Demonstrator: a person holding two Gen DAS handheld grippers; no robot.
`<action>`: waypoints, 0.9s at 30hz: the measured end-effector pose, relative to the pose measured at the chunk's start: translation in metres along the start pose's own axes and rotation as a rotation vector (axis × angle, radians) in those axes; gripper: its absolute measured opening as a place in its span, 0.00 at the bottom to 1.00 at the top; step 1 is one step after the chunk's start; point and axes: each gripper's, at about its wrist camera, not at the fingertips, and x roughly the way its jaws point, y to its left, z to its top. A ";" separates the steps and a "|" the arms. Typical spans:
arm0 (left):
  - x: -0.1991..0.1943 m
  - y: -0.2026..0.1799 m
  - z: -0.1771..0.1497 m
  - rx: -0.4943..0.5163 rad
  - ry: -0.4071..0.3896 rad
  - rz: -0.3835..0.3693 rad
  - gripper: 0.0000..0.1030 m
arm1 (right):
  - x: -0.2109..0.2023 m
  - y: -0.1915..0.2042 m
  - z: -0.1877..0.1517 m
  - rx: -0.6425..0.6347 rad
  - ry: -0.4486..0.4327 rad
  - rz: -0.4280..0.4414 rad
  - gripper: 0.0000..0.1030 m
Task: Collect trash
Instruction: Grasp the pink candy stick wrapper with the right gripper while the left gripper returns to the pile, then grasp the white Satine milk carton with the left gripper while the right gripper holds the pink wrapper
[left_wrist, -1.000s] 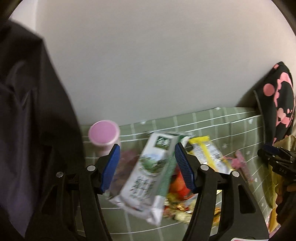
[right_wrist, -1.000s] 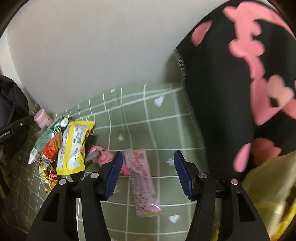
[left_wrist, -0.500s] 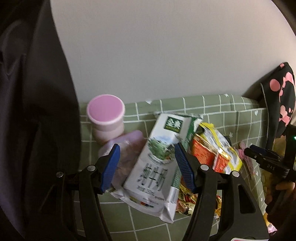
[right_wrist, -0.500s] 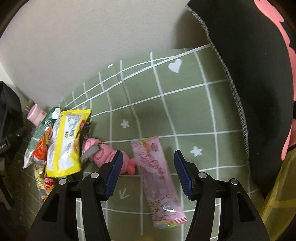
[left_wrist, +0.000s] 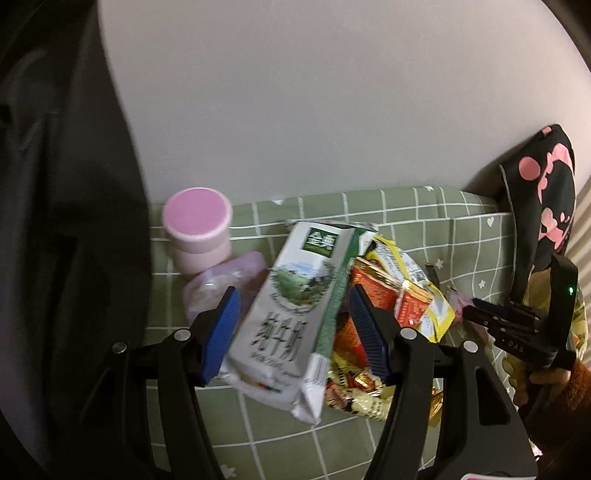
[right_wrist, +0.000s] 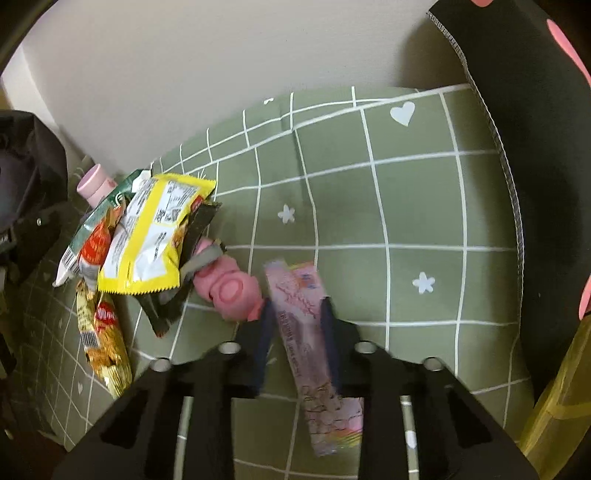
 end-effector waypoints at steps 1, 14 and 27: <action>-0.002 0.003 -0.001 -0.005 -0.003 0.005 0.56 | -0.002 0.001 -0.002 -0.007 -0.004 -0.008 0.13; 0.001 0.009 0.000 0.032 0.026 -0.054 0.56 | -0.063 -0.015 -0.011 0.017 -0.124 -0.014 0.05; 0.056 0.001 0.014 0.012 0.187 -0.093 0.53 | -0.073 -0.014 -0.027 0.009 -0.114 -0.009 0.05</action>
